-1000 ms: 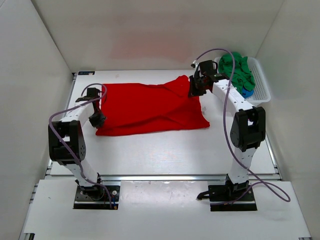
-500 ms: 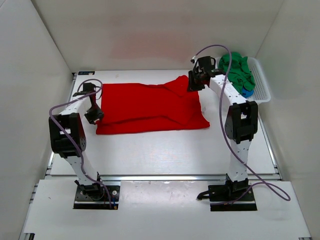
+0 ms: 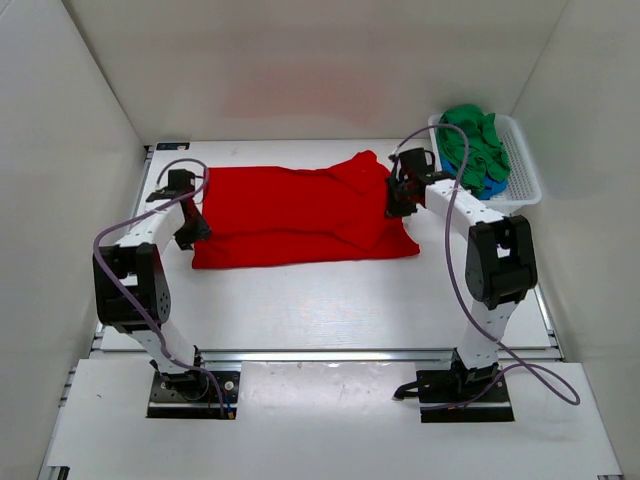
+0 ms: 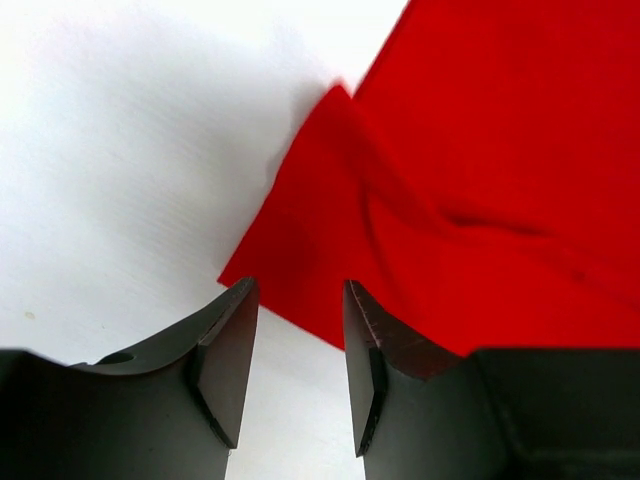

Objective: Fold and stack the t-shirts
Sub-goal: Fold the flattened tshirt in 1/3 of the way

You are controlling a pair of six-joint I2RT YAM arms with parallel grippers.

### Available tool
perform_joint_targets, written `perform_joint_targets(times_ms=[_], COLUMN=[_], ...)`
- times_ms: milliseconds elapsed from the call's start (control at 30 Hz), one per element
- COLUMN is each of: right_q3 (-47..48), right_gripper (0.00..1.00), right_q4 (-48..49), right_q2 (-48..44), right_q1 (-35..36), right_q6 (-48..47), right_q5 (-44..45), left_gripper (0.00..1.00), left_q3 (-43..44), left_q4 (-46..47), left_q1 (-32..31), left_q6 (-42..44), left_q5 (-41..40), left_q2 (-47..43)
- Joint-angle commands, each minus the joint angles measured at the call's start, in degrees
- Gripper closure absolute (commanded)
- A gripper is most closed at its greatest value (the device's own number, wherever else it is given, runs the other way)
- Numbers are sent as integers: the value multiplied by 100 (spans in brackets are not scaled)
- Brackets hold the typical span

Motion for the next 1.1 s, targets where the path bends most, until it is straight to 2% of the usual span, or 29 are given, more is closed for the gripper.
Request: perform_joint_targets(times_ms=[0, 100, 167, 300, 500, 667, 1067], right_q3=[-520, -828, -1030, -1382, -2040, -2621, -4027], right_gripper=[100, 100, 100, 100, 99, 100, 100], right_q4=[526, 544, 649, 737, 640, 535, 394], right_q2=[-330, -287, -251, -251, -409, -691, -1850], right_q1=[189, 320, 373, 365, 356, 356, 312], right_q6=[142, 186, 195, 310, 503, 582, 776], right_q5=[-89, 7, 17, 69, 148, 60, 87], left_gripper=[50, 52, 54, 56, 60, 61, 63], left_q3=[-355, -444, -164, 329, 233, 251, -1023], left_q4=[174, 262, 114, -291, -440, -1099, -933], left_q1=[-63, -238, -633, -976, -1048, -1311, -1610], left_q6=[23, 49, 49, 5, 330, 655, 796], left_q5=[125, 84, -329, -726, -569, -647, -120], left_q2=[-266, -57, 373, 1016, 1148, 1535, 613])
